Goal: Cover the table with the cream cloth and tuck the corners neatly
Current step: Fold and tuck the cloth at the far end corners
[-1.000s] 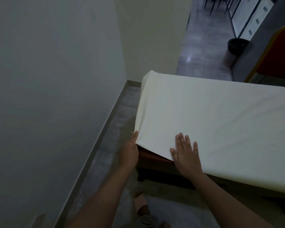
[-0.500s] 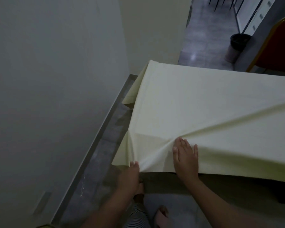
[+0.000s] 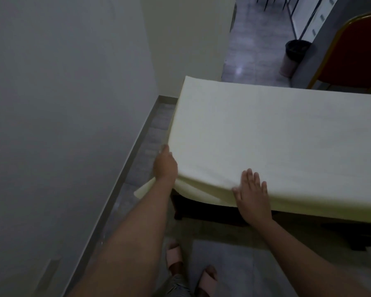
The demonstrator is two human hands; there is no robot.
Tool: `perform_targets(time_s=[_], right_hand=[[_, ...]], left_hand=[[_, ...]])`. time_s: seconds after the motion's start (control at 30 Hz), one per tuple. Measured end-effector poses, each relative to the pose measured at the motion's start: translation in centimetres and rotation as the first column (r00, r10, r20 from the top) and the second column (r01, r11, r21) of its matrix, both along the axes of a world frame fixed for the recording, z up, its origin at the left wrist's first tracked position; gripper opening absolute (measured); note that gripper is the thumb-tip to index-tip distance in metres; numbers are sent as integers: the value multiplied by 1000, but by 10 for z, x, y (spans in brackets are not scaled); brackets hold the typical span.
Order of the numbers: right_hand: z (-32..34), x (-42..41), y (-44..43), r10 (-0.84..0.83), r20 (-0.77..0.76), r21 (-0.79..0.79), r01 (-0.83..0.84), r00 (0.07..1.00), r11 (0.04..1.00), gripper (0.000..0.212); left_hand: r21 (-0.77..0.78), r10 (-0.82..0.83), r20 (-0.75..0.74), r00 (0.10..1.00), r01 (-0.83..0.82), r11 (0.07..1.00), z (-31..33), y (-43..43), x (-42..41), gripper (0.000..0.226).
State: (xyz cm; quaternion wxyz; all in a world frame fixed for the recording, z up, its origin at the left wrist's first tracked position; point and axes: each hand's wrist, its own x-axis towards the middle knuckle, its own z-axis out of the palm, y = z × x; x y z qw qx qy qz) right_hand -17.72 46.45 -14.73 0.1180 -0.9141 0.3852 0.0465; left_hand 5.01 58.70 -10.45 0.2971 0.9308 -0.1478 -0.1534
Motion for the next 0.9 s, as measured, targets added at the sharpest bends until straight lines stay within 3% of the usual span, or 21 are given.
perform_targets(time_s=[0.07,0.2,0.3,0.4,0.5,0.63,0.7,0.83,0.9], right_hand=[[-1,-2,3,3,1,4,-3,1000,1000,62],[-7,-7,22,-26,69,8,26,997,1000,66],[-11,-17,47,-100,159,17,98,982,995,75],[-12,-27,62,-151,259,33,148,954,988,73],[-5,-26,57,-179,313,66,167,933,984,74],[1,-19,36,-158,229,30,155,960,987,63],[3,-14,26,-155,166,22,153,974,988,61],[10,2,11,-119,49,-9,120,992,993,61],[16,11,2,-116,38,13,115,993,993,60]], left_hand=[[-53,7,88,996,-2,999,-12,13,-1,41],[60,-129,271,954,117,991,-19,44,-4,41],[20,-100,295,950,98,995,-32,76,-34,45],[-58,-68,194,979,81,995,-48,109,-75,48],[-12,-61,91,994,62,998,-65,125,-93,47],[28,133,-87,987,-131,991,-57,126,-85,40],[-26,178,-64,982,-180,983,-40,116,-69,46],[-202,138,-21,990,-139,969,-5,68,-28,50],[-184,40,-71,997,-52,982,3,39,-7,50]])
